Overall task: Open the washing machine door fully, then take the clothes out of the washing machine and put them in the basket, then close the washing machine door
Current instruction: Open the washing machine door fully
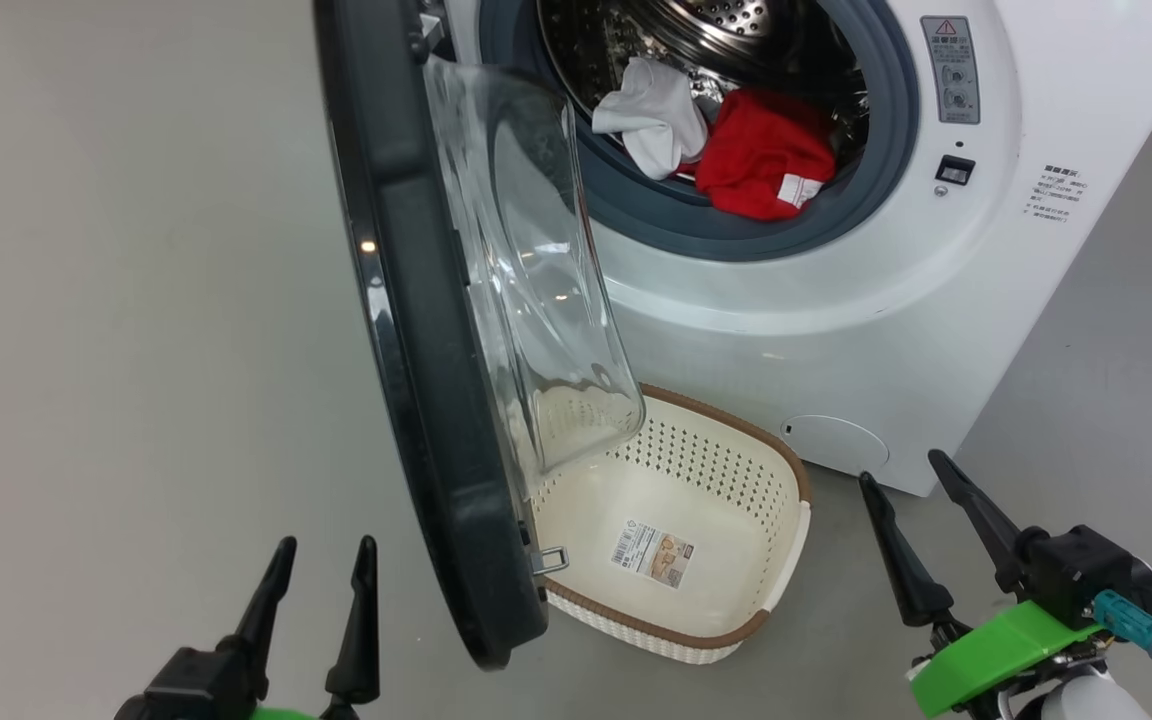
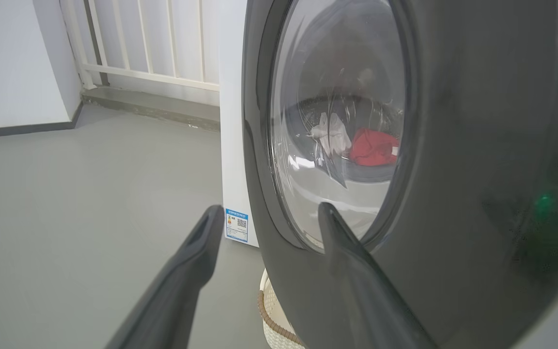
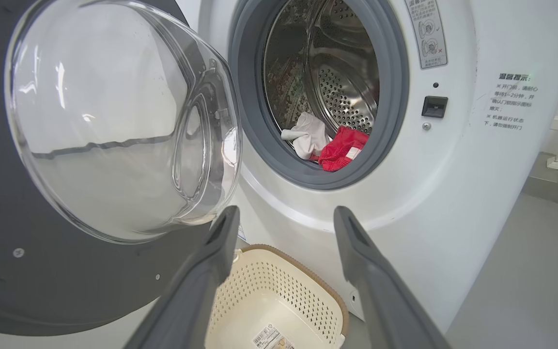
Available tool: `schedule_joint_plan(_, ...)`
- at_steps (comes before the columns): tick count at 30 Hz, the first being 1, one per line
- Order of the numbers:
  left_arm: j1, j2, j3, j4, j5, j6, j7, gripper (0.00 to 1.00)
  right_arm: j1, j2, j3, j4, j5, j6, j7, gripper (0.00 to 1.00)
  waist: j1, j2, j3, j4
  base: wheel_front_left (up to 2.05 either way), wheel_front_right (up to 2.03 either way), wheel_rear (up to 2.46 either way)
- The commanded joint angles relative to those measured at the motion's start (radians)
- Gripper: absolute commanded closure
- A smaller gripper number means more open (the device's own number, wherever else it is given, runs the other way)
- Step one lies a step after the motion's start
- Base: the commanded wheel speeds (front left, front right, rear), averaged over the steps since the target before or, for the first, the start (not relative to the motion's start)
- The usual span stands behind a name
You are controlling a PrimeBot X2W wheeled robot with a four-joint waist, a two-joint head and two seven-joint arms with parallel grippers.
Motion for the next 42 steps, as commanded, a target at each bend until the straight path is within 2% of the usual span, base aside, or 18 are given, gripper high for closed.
schedule_joint_plan(1, -0.011, 0.011, 0.033, -0.029, 0.008, 0.000, -0.009, 0.00, 0.007, -0.002, 0.009, -0.020, -0.014, 0.006, -0.009, 0.00, 0.0000, 0.0000, 0.000, 0.000, 0.00, 0.00, 0.00)
schedule_joint_plan(12, -0.004, 0.011, 0.037, -0.033, 0.002, 0.003, -0.009, 0.00, 0.029, 0.011, -0.008, -0.007, -0.023, 0.006, -0.009, 0.00, 0.0000, 0.0000, -0.006, -0.005, 0.00, 0.00, 0.00)
schedule_joint_plan(13, -0.005, 0.011, 0.040, -0.035, -0.006, 0.004, -0.009, 0.43, 0.028, 0.012, -0.009, -0.008, -0.024, 0.006, -0.009, 0.00, 0.0000, 0.0000, -0.006, -0.006, 0.00, 0.00, 0.00)
schedule_joint_plan(14, -0.006, 0.011, 0.043, -0.037, -0.012, 0.006, -0.009, 0.69, 0.027, 0.012, -0.009, -0.008, -0.024, 0.006, -0.009, 0.00, 0.0000, 0.0000, -0.006, -0.006, 0.00, 0.00, 0.00)
schedule_joint_plan(15, -0.007, 0.011, 0.047, -0.040, -0.021, 0.008, -0.009, 1.00, 0.027, 0.013, -0.010, -0.009, -0.025, 0.006, -0.009, 0.00, 0.0000, 0.0000, -0.007, -0.006, 0.00, 0.00, 0.00)
schedule_joint_plan(21, -0.020, 0.011, 0.100, -0.113, -0.055, 0.012, -0.009, 1.00, 0.028, 0.018, -0.016, -0.011, -0.027, 0.006, -0.009, 0.00, 0.0000, 0.0000, -0.009, -0.004, 0.00, 0.00, 0.00)
schedule_joint_plan(27, -0.045, 0.011, 0.154, -0.333, -0.067, 0.023, -0.009, 1.00, 0.027, 0.021, -0.019, -0.015, -0.029, 0.006, -0.009, 0.00, 0.0000, 0.0000, -0.010, -0.006, 0.00, 0.00, 0.00)
schedule_joint_plan(28, -0.053, 0.011, 0.137, -0.414, -0.070, 0.024, -0.009, 1.00, 0.026, 0.021, -0.022, -0.018, -0.028, 0.006, -0.009, 0.00, 0.0000, 0.0000, -0.009, -0.006, 0.00, 0.00, 0.00)
schedule_joint_plan(30, -0.056, 0.011, 0.098, -0.485, -0.066, 0.025, -0.009, 1.00, 0.026, 0.021, -0.024, -0.020, -0.029, 0.006, -0.009, 0.00, 0.0000, 0.0000, -0.008, -0.007, 0.00, 0.00, 0.00)
schedule_joint_plan(34, -0.048, 0.011, -0.016, -0.565, -0.052, 0.022, -0.009, 1.00, 0.021, 0.021, -0.025, -0.022, -0.029, 0.006, -0.009, 0.00, 0.0000, 0.0000, -0.004, -0.013, 0.00, 0.00, 0.00)
schedule_joint_plan(37, -0.033, 0.011, -0.114, -0.560, -0.052, 0.009, -0.009, 1.00, 0.018, 0.021, -0.023, -0.022, -0.028, 0.006, -0.009, 0.00, 0.0000, 0.0000, -0.001, -0.018, 0.00, 0.00, 0.00)
schedule_joint_plan(42, -0.013, 0.011, -0.235, -0.459, -0.114, -0.008, -0.009, 1.00, 0.017, 0.024, -0.018, -0.020, -0.028, 0.006, -0.009, 0.00, 0.0000, 0.0000, 0.002, -0.025, 0.00, 0.00, 0.00)
